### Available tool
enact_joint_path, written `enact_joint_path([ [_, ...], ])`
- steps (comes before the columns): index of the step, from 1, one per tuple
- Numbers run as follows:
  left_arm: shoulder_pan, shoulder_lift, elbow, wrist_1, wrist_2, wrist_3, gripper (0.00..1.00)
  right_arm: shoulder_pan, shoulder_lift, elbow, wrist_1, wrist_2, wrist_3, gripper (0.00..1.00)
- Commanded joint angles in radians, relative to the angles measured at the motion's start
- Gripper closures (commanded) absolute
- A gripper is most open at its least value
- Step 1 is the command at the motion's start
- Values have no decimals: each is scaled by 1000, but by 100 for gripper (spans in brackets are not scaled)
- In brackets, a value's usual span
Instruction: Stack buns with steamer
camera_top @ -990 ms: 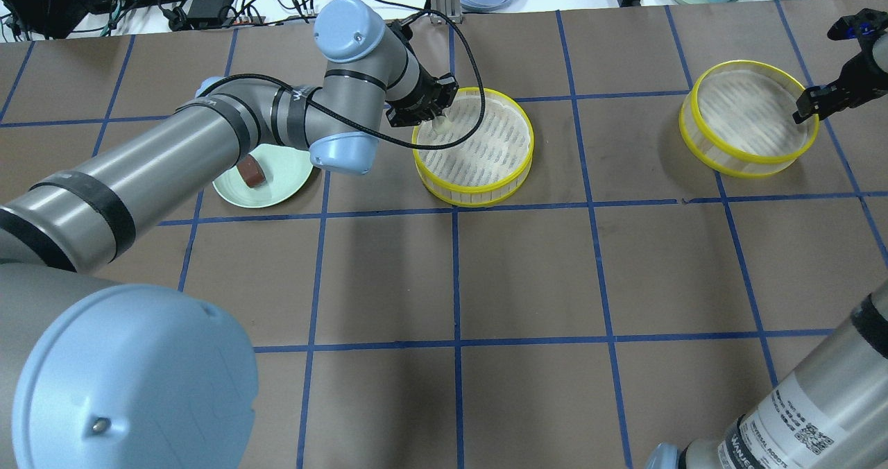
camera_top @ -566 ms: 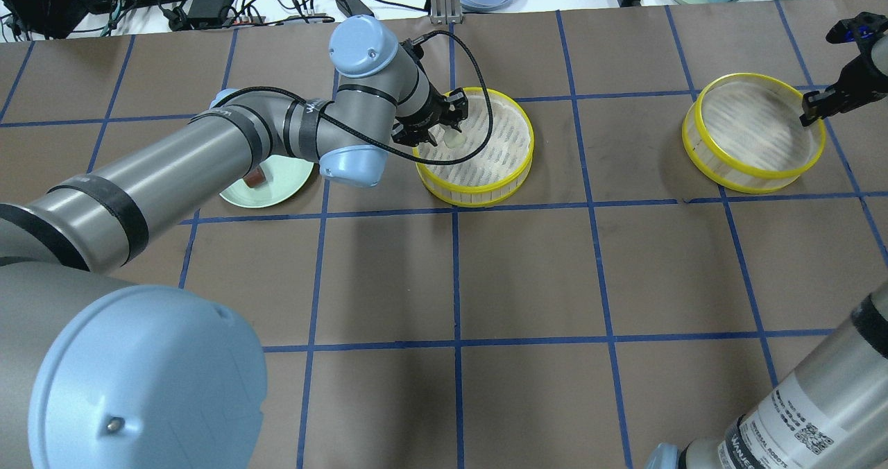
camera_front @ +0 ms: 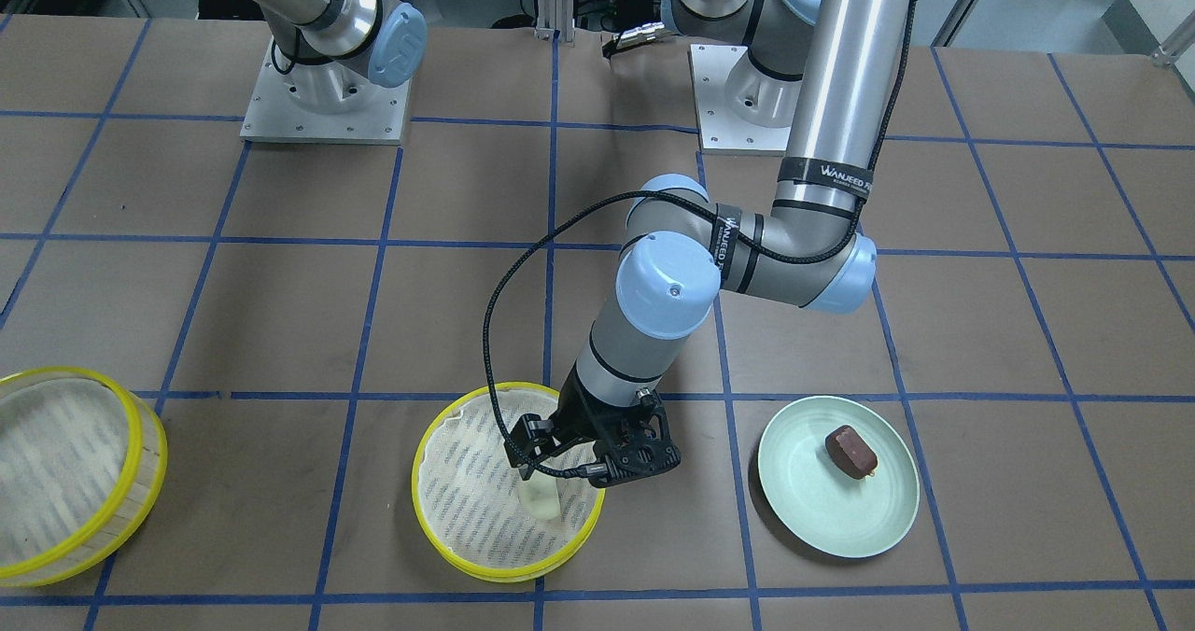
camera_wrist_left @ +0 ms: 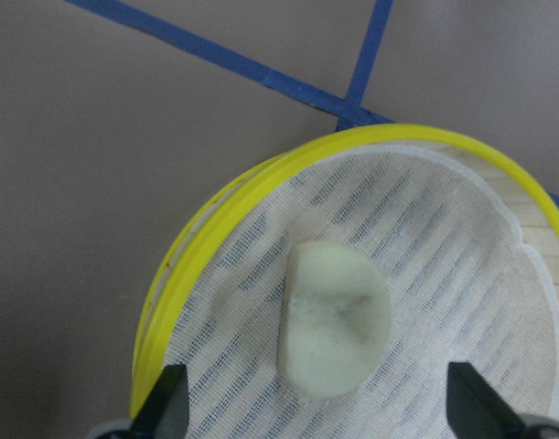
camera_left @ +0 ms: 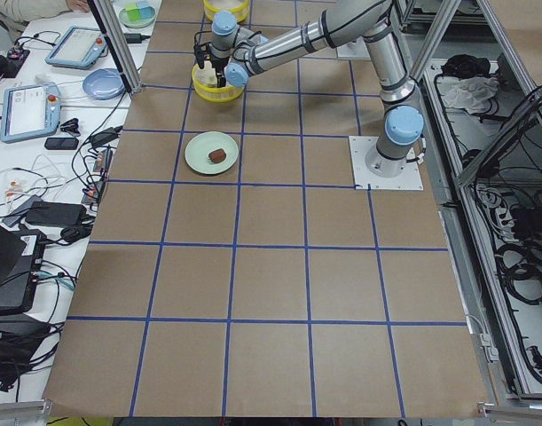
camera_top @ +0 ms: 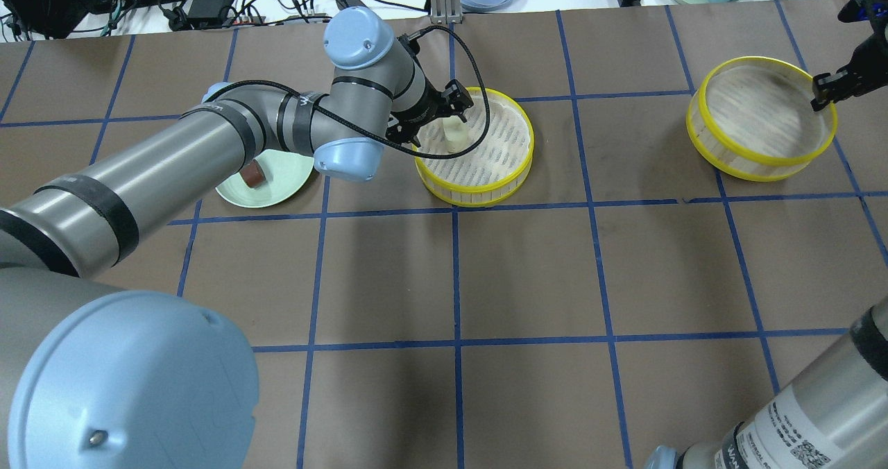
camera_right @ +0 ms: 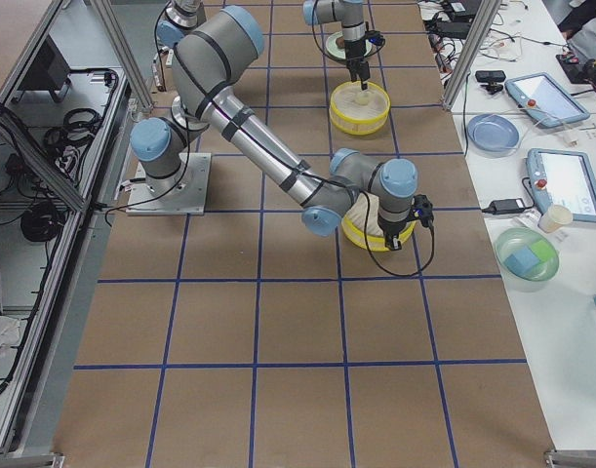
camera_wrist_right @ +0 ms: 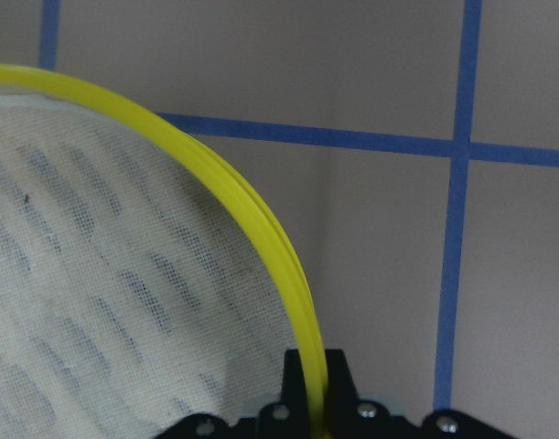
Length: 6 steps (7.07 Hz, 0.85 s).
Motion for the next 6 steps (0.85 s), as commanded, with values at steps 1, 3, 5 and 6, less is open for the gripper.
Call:
enact_joint_path([
  [1, 56, 57, 31, -112, 3, 2, 0, 98, -63, 0, 45, -51, 111, 100],
  [3, 207, 131, 70, -296, 62, 250, 0, 218, -97, 2, 39, -55, 275, 100],
  [5, 392, 159, 65, -399, 155, 521, 0, 332, -106, 2, 42, -116, 424, 100],
  [6, 438, 143, 53, -398, 196, 566, 0, 391, -111, 5, 42, -118, 504, 100],
])
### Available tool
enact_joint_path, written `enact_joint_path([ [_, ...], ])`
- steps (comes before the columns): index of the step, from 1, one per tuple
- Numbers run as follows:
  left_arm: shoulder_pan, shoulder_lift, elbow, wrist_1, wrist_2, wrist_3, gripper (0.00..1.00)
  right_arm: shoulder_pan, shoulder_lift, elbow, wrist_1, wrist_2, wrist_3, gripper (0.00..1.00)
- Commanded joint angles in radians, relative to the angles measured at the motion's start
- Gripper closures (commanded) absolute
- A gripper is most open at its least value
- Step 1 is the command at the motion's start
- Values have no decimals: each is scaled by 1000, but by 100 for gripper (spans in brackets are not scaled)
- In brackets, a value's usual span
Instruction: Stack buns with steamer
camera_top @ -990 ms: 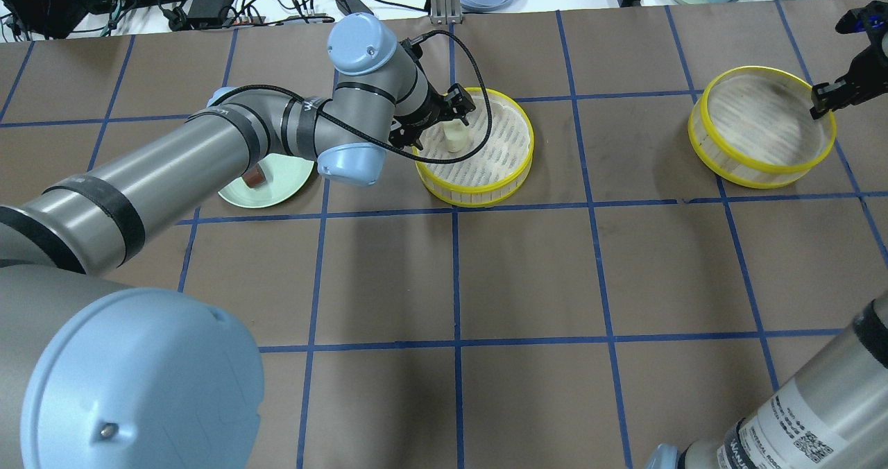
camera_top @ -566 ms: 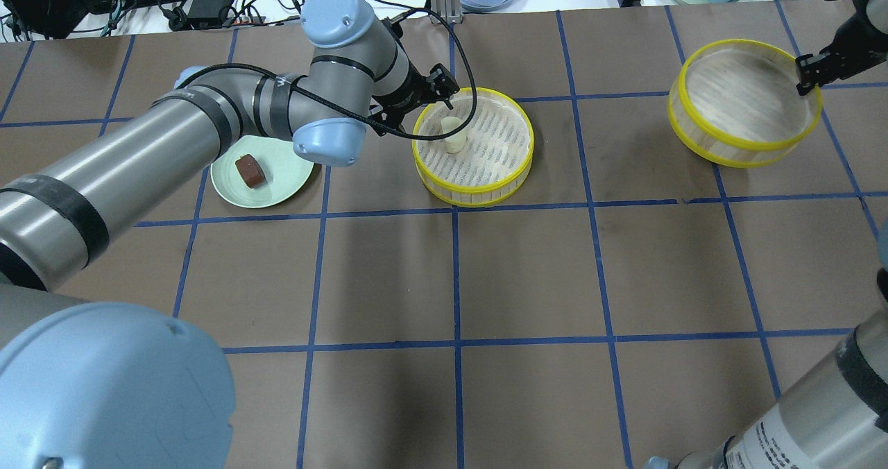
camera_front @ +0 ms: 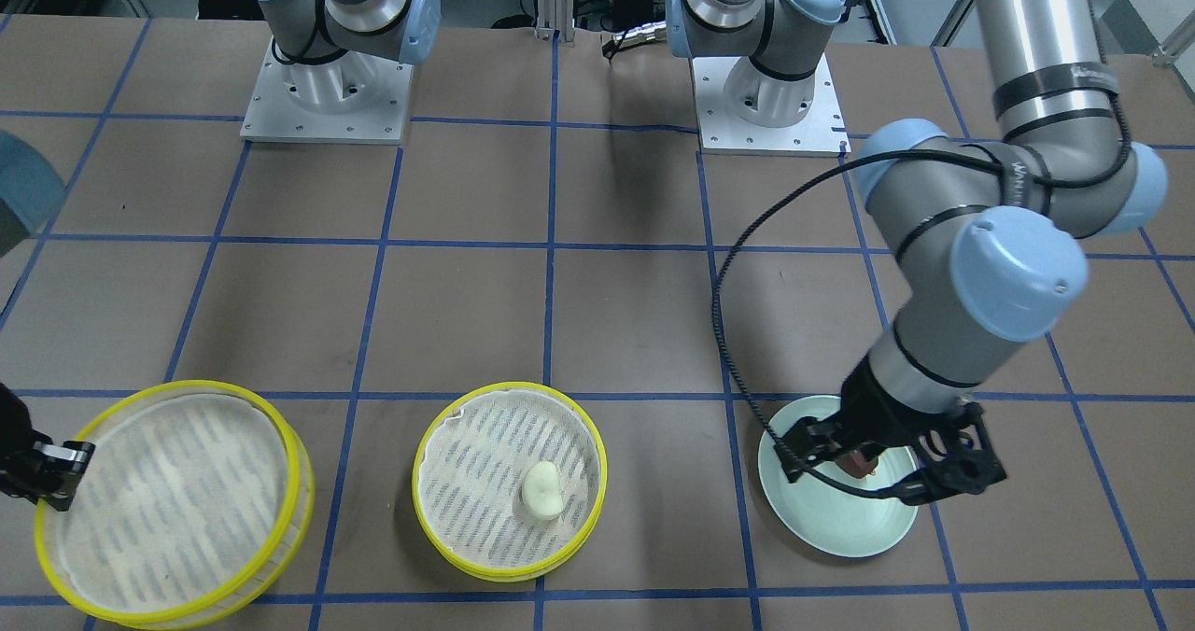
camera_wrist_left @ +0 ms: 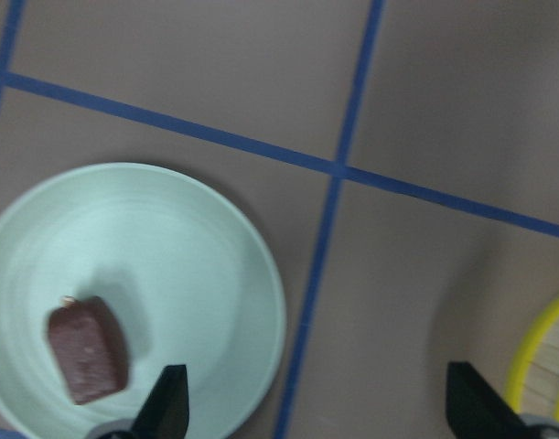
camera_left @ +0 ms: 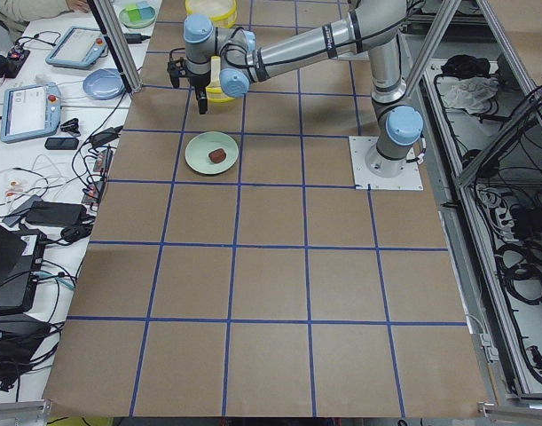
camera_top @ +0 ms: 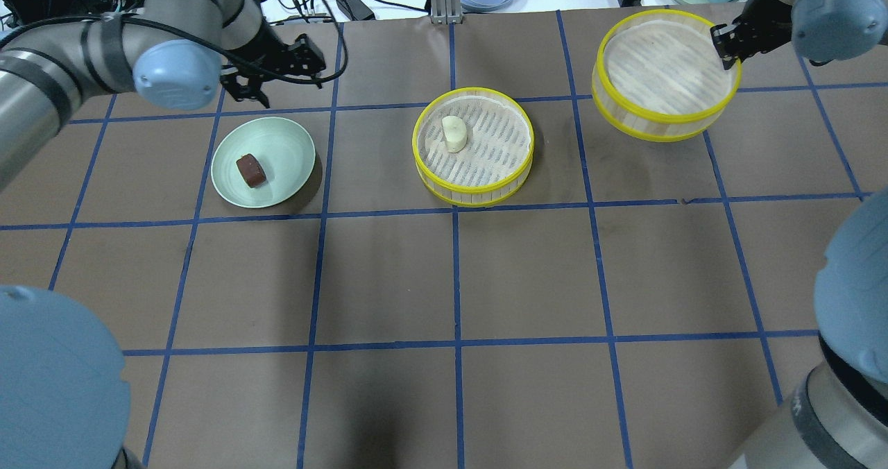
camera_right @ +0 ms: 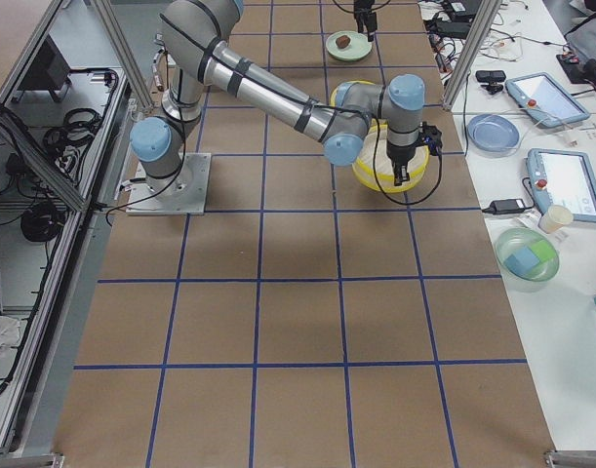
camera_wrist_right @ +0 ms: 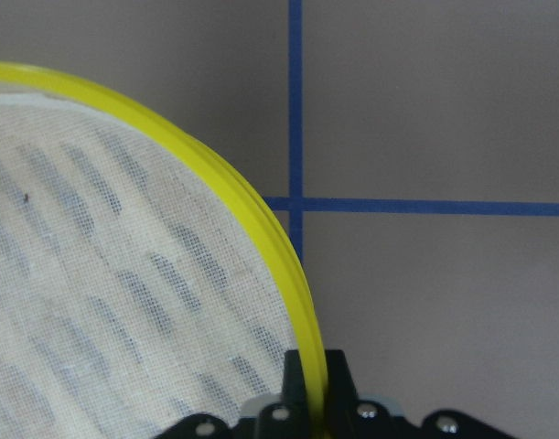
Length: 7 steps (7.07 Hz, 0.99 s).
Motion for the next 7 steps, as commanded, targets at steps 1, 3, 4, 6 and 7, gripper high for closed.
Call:
enact_joint_path([
  [1, 94, -38, -19, -22, 63, 96, 0, 145, -11, 34, -8, -17, 207, 100],
  [3, 117, -111, -43, -22, 63, 48, 0, 313, -23, 53, -12, -98, 372, 100],
  [4, 117, -142, -45, -22, 60, -48, 0, 364, -22, 53, -7, -97, 490, 100],
  [6, 117, -181, -47, -22, 59, -114, 0, 409, -3, 78, -21, -68, 606, 100],
  [7, 117, -188, -47, -22, 56, -144, 0, 409, 13, 78, -36, -42, 607, 100],
])
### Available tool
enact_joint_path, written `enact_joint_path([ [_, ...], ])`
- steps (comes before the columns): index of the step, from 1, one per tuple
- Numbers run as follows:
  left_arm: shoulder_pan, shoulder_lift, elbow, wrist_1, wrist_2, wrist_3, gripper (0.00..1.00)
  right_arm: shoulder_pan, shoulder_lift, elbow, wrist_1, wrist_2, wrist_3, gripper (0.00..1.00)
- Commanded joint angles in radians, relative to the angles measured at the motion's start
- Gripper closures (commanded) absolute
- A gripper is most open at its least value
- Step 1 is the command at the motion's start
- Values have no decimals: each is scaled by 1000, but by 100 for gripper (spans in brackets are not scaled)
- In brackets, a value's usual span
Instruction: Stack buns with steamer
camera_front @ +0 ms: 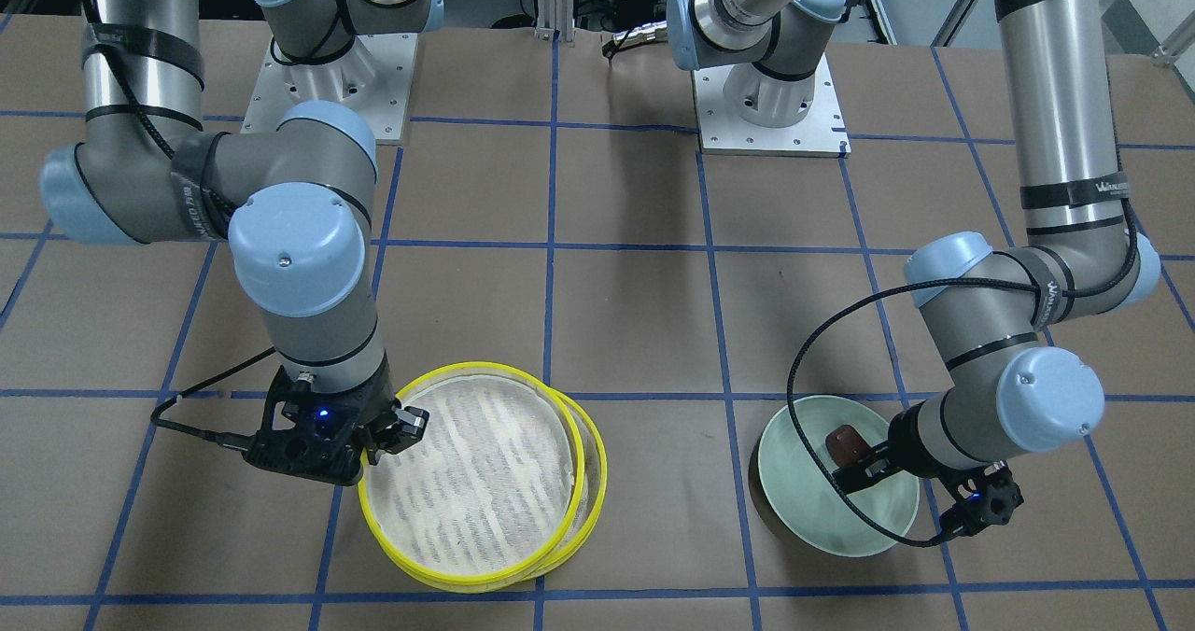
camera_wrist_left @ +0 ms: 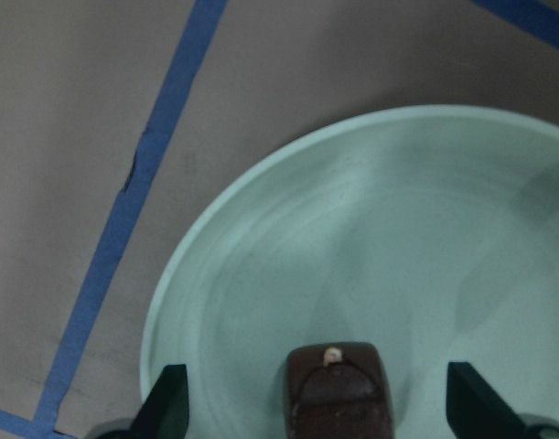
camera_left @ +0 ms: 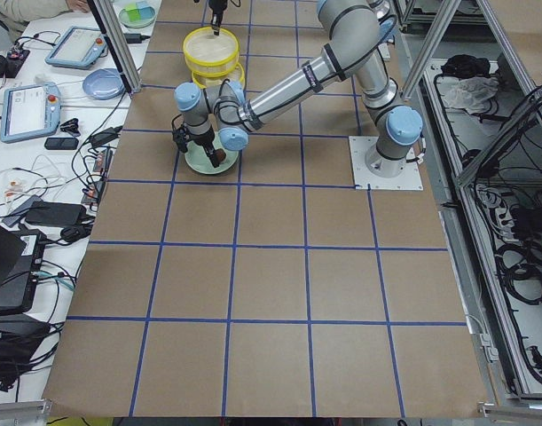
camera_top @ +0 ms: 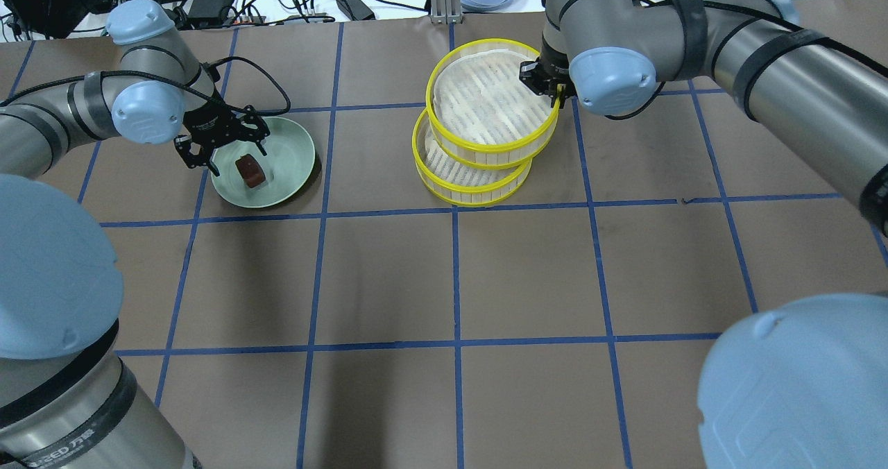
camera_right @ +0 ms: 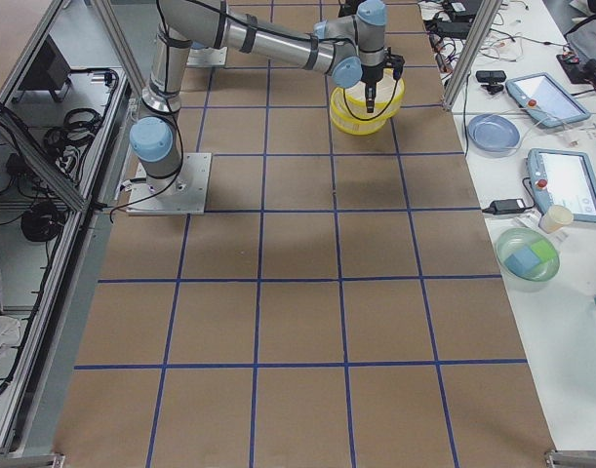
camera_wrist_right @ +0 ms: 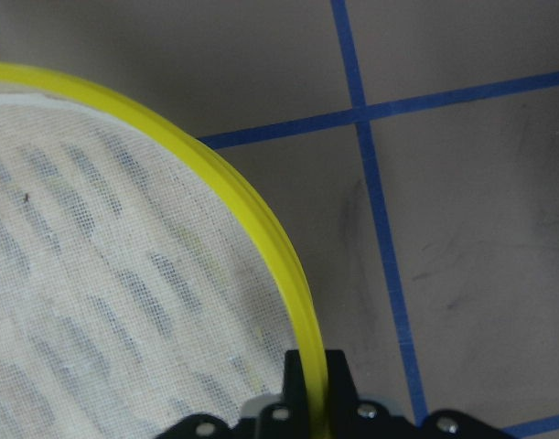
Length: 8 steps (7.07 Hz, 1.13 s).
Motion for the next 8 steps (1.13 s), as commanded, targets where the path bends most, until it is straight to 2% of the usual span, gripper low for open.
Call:
enact_joint_path([
  [1, 0, -21, -2, 0, -5, -59, 0, 13, 21, 8, -18, 29, 31, 100],
  [3, 0, -24, -14, -49, -11, -74, 0, 20, 28, 14, -14, 27, 71, 100],
  [4, 0, -18, -13, -37, -29, -83, 18, 20, 28, 16, -12, 29, 75, 100],
  [5, 0, -10, -5, -34, -46, -94, 79, 21, 26, 20, -11, 29, 80, 100],
  [6, 0, -9, 1, -29, -63, -84, 100, 26, 28, 27, -14, 29, 86, 100],
  [7, 0, -4, 5, 10, -113, -81, 100, 27, 26, 31, -14, 29, 87, 100],
  [8, 2, 2, 6, 27, -109, -77, 100, 27, 25, 31, -11, 29, 89, 100],
])
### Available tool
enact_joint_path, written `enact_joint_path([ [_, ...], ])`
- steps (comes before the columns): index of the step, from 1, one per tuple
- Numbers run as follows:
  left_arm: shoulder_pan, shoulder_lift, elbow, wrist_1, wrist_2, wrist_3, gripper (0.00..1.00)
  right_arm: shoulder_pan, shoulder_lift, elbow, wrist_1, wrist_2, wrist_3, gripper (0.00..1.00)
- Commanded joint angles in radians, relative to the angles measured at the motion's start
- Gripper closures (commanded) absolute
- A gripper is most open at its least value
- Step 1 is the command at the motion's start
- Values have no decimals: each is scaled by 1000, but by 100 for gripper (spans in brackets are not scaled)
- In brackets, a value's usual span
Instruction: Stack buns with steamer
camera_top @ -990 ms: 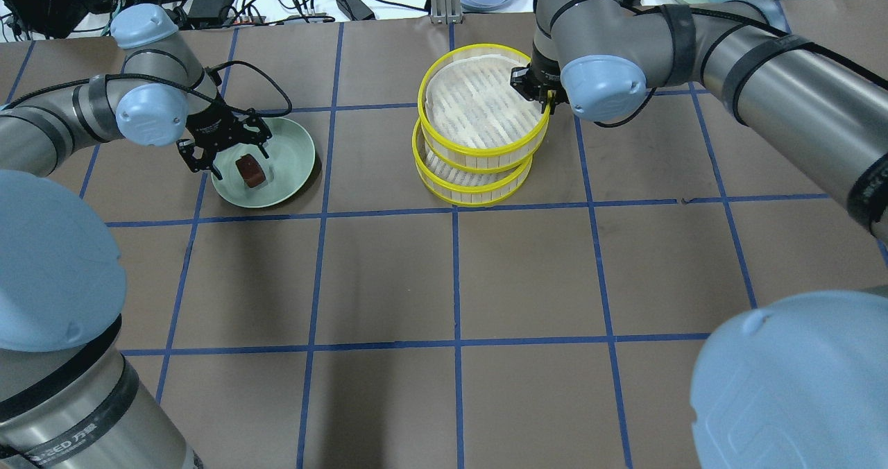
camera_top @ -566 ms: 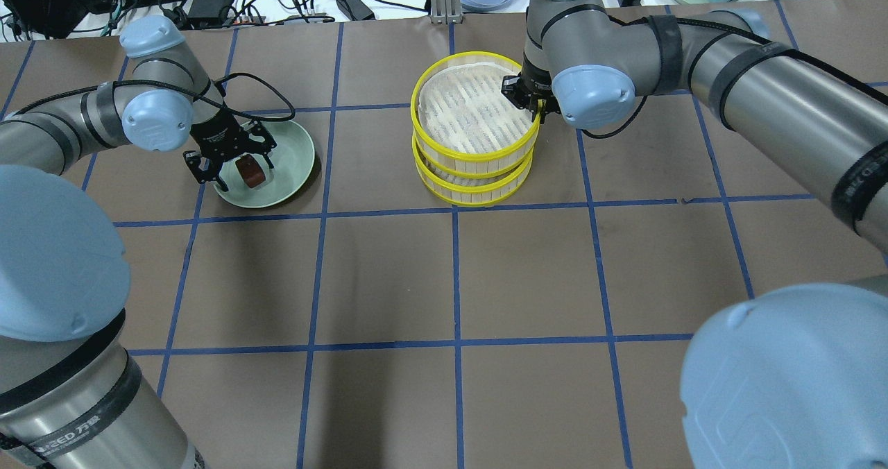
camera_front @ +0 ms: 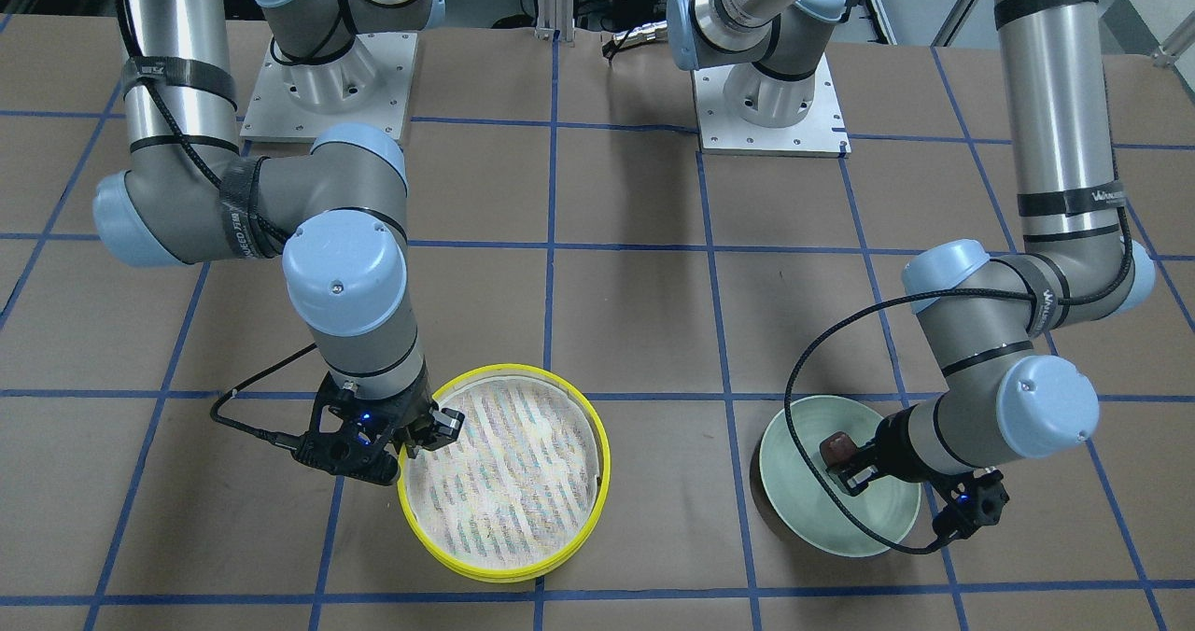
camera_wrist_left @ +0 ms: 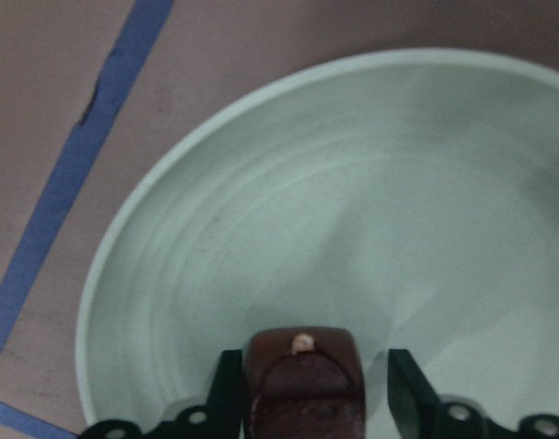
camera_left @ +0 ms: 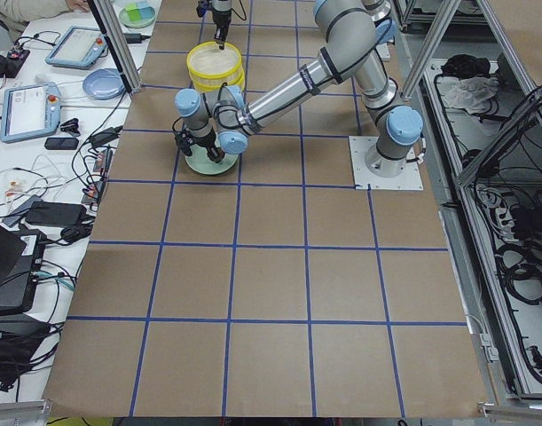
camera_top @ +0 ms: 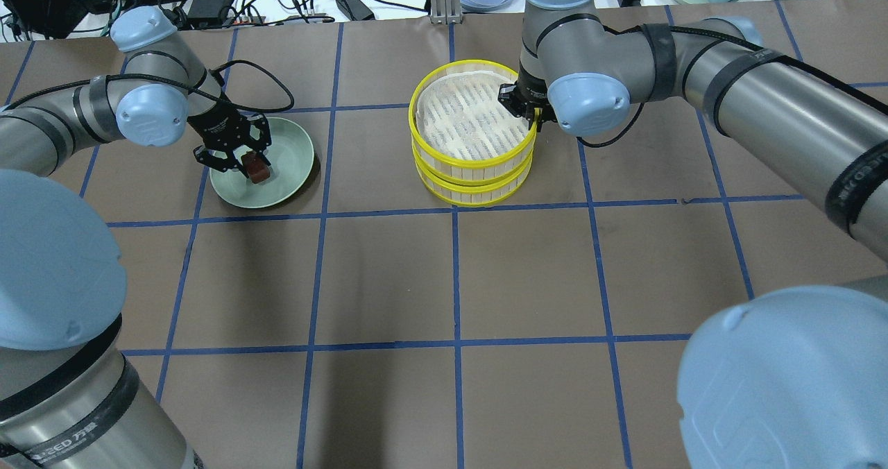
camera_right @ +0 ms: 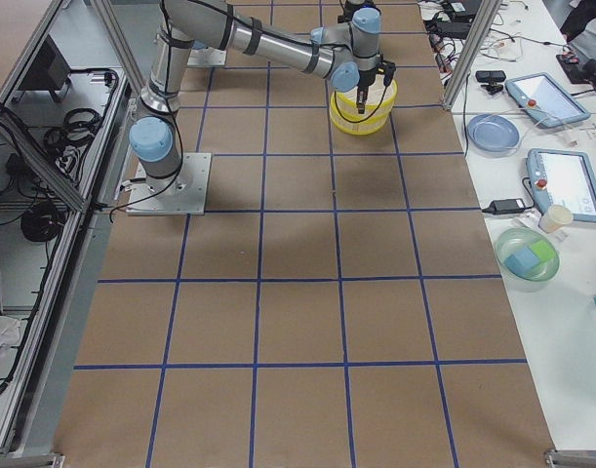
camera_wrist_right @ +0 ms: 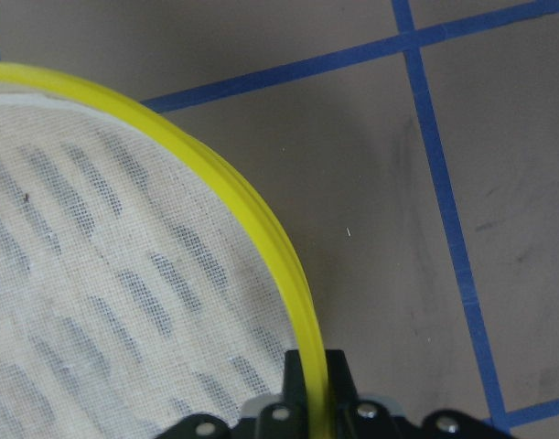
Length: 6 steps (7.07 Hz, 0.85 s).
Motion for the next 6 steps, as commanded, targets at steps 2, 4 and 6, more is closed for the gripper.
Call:
enact_joint_path([
  [2, 1, 23, 7, 102, -17, 10, 100, 3, -8, 4, 4, 0, 4, 100],
  [4, -5, 81, 31, 95, -17, 33, 100, 3, -8, 11, 7, -1, 4, 100],
  [6, -28, 149, 32, 82, -21, 19, 100, 3, -9, 27, 4, -2, 7, 94],
])
